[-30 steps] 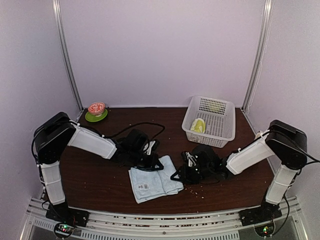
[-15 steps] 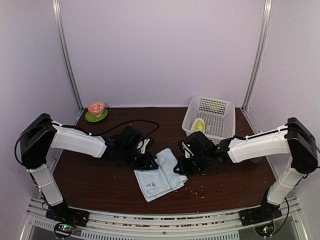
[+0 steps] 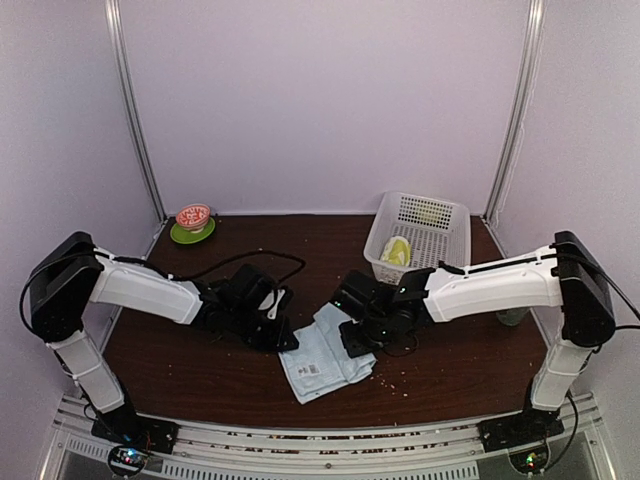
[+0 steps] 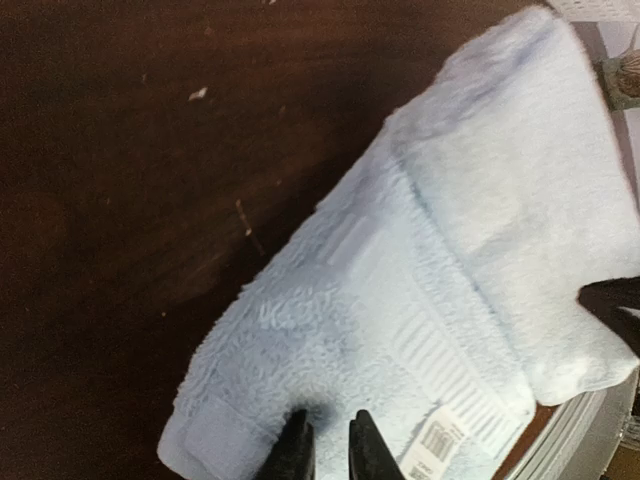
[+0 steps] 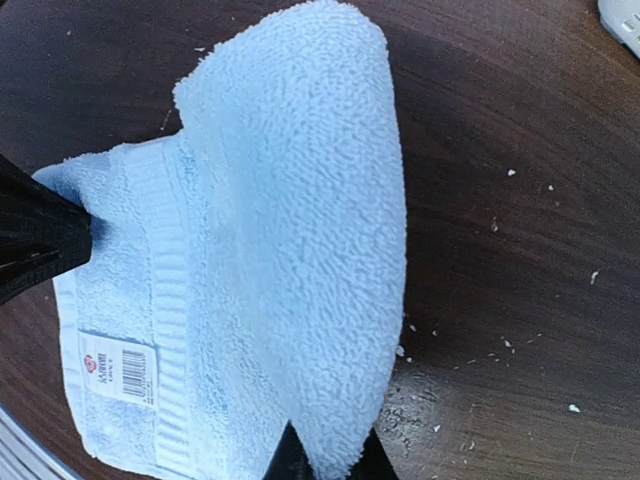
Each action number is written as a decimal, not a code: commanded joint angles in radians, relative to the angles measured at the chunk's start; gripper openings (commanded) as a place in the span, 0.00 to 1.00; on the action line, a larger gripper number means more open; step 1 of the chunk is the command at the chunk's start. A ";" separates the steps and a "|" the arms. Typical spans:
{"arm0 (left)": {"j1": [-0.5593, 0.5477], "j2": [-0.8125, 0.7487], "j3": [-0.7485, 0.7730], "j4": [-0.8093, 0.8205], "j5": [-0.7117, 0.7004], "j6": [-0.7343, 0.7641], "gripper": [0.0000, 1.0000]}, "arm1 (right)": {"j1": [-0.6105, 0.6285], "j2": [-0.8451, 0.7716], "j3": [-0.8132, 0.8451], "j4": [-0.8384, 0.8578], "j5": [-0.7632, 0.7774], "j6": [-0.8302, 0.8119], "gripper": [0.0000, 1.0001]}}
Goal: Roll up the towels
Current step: Roll the towel at the center of the board.
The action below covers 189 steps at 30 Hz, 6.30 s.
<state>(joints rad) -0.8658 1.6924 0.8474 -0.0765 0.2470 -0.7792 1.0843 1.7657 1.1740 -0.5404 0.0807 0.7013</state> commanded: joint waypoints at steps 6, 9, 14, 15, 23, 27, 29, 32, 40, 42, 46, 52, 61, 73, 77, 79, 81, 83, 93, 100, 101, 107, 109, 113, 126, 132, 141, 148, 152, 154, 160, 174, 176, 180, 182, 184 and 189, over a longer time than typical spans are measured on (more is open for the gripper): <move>-0.003 0.064 -0.028 0.066 0.017 -0.016 0.08 | 0.098 0.121 0.209 -0.239 0.266 -0.010 0.00; -0.002 0.058 -0.033 0.071 0.020 -0.013 0.06 | 0.123 0.157 0.247 -0.249 0.265 -0.008 0.00; -0.003 0.048 -0.047 0.083 0.028 -0.014 0.05 | 0.146 0.185 0.272 -0.211 0.228 -0.003 0.00; -0.002 0.045 -0.049 0.086 0.028 -0.015 0.04 | 0.148 0.184 0.267 -0.200 0.212 -0.003 0.00; -0.002 0.035 -0.071 0.110 0.037 -0.022 0.02 | 0.145 0.140 0.191 -0.051 0.108 -0.003 0.02; -0.002 0.022 -0.075 0.108 0.035 -0.020 0.02 | 0.141 0.129 0.167 0.007 0.056 -0.011 0.11; -0.002 0.012 -0.079 0.103 0.033 -0.019 0.02 | 0.141 0.117 0.150 0.039 0.035 -0.012 0.15; -0.002 -0.005 -0.084 0.093 0.027 -0.017 0.02 | 0.138 0.092 0.110 0.105 -0.008 -0.017 0.22; -0.002 -0.066 -0.076 0.030 -0.013 0.018 0.02 | 0.108 0.030 -0.034 0.301 -0.179 -0.035 0.36; -0.003 -0.063 -0.073 0.033 -0.011 0.015 0.02 | 0.110 0.028 -0.041 0.330 -0.205 -0.034 0.37; -0.002 -0.029 -0.079 0.069 0.012 -0.006 0.00 | 0.109 0.029 -0.051 0.380 -0.241 -0.012 0.38; -0.002 -0.004 -0.088 0.096 0.026 -0.019 0.00 | 0.112 0.061 -0.016 0.368 -0.257 -0.007 0.38; -0.001 -0.044 -0.083 0.048 0.006 -0.001 0.00 | 0.111 0.122 0.033 0.322 -0.257 -0.002 0.37; 0.001 -0.276 -0.102 -0.150 -0.109 0.014 0.00 | 0.109 0.150 0.080 0.273 -0.241 -0.011 0.37; 0.002 -0.240 -0.113 -0.191 -0.153 0.010 0.00 | 0.112 0.160 0.095 0.268 -0.241 -0.015 0.37; 0.002 -0.206 -0.125 -0.172 -0.148 0.003 0.00 | 0.110 0.164 0.099 0.264 -0.241 -0.017 0.37; 0.001 -0.174 -0.133 -0.147 -0.139 -0.004 0.00 | 0.111 0.166 0.104 0.261 -0.242 -0.017 0.37; 0.001 -0.138 -0.137 -0.115 -0.124 -0.009 0.00 | 0.112 0.166 0.105 0.259 -0.242 -0.017 0.37; 0.001 -0.066 -0.177 -0.005 -0.061 -0.038 0.00 | 0.126 0.187 0.161 0.245 -0.272 -0.025 0.37; 0.001 -0.093 -0.207 0.018 -0.069 -0.051 0.00 | 0.138 0.229 0.213 0.234 -0.294 -0.035 0.37; 0.001 -0.097 -0.210 0.018 -0.070 -0.052 0.00 | 0.140 0.234 0.216 0.234 -0.296 -0.035 0.37; 0.002 -0.178 -0.235 -0.034 -0.100 -0.059 0.00 | 0.144 0.289 0.237 0.202 -0.319 -0.038 0.37; 0.004 -0.233 -0.242 -0.079 -0.113 -0.057 0.00 | 0.147 0.297 0.238 0.203 -0.323 -0.039 0.37; 0.014 -0.402 -0.240 -0.187 -0.151 -0.047 0.00 | 0.148 0.306 0.247 0.203 -0.325 -0.045 0.37; 0.041 -0.382 -0.135 -0.053 -0.098 -0.006 0.00 | 0.151 0.306 0.251 0.208 -0.316 -0.046 0.38; 0.042 -0.304 -0.131 0.038 -0.049 -0.021 0.00 | 0.152 0.303 0.250 0.211 -0.313 -0.045 0.38; 0.047 -0.216 -0.120 0.087 -0.029 -0.018 0.00 | 0.152 0.306 0.256 0.206 -0.314 -0.037 0.38; 0.083 -0.121 -0.197 0.179 0.010 -0.075 0.00 | 0.150 0.258 0.239 0.200 -0.307 -0.050 0.38; 0.085 -0.083 -0.215 0.183 0.005 -0.081 0.00 | 0.150 0.190 0.237 0.159 -0.306 -0.063 0.39; 0.084 -0.076 -0.233 0.198 0.005 -0.093 0.00 | 0.150 0.153 0.227 0.142 -0.305 -0.070 0.40; 0.085 -0.079 -0.278 0.225 0.004 -0.111 0.00 | 0.150 0.065 0.132 0.175 -0.305 -0.049 0.40; 0.085 -0.186 -0.348 0.161 -0.057 -0.103 0.00 | 0.211 0.273 0.295 0.019 -0.284 -0.098 0.09; 0.085 -0.217 -0.348 0.126 -0.073 -0.094 0.00 | 0.226 0.320 0.348 -0.031 -0.279 -0.101 0.09; 0.085 -0.328 -0.343 0.050 -0.092 -0.074 0.00 | 0.242 0.398 0.409 -0.102 -0.286 -0.084 0.08; 0.085 -0.387 -0.330 0.010 -0.088 -0.061 0.00 | 0.244 0.413 0.406 -0.103 -0.291 -0.073 0.08; 0.085 -0.443 -0.315 -0.017 -0.085 -0.056 0.00 | 0.244 0.408 0.394 -0.091 -0.293 -0.068 0.08; 0.085 -0.472 -0.294 0.036 -0.056 -0.054 0.00 | 0.244 0.373 0.353 -0.044 -0.294 -0.066 0.10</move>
<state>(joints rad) -0.7860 1.2190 0.5186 -0.0566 0.1822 -0.8570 1.3151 2.1315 1.5803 -0.5499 -0.2131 0.6312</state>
